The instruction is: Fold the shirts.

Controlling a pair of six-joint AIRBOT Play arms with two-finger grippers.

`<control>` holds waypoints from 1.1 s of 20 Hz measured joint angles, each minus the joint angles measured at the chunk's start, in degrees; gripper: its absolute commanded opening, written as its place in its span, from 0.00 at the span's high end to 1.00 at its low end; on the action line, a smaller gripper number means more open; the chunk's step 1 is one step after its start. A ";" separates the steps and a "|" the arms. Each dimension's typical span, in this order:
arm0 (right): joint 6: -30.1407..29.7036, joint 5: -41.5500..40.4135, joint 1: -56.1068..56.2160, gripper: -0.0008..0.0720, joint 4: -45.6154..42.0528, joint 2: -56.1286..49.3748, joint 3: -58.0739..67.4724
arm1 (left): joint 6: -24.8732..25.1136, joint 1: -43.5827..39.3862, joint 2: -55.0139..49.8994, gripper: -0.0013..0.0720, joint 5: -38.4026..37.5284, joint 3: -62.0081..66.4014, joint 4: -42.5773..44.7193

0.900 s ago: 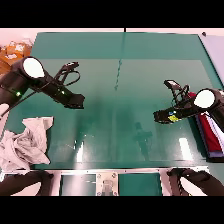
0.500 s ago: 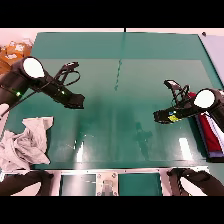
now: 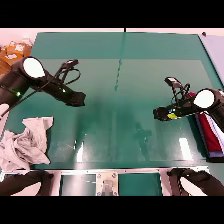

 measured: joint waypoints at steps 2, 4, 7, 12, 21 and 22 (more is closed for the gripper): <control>0.00 -2.45 0.00 0.97 0.02 0.00 0.00 | 0.33 -0.02 0.00 0.95 2.27 0.00 2.23; 0.00 -4.48 0.00 0.97 0.02 0.00 0.00 | 0.17 -0.04 0.00 0.95 2.38 0.00 9.29; 0.02 -6.99 0.00 0.87 0.04 0.00 0.00 | -2.99 0.09 -0.20 0.00 -2.62 -0.13 27.21; 0.00 -9.11 0.04 0.72 0.04 0.00 0.00 | -10.12 7.08 -0.37 0.01 -10.86 -5.73 45.68; 0.00 -9.86 0.07 0.73 0.02 0.00 0.00 | -9.40 26.51 -0.39 0.11 -11.21 -26.34 46.49; 0.00 -9.88 0.07 0.73 0.02 0.00 0.00 | -9.01 27.74 -0.39 0.55 -10.01 -27.87 46.10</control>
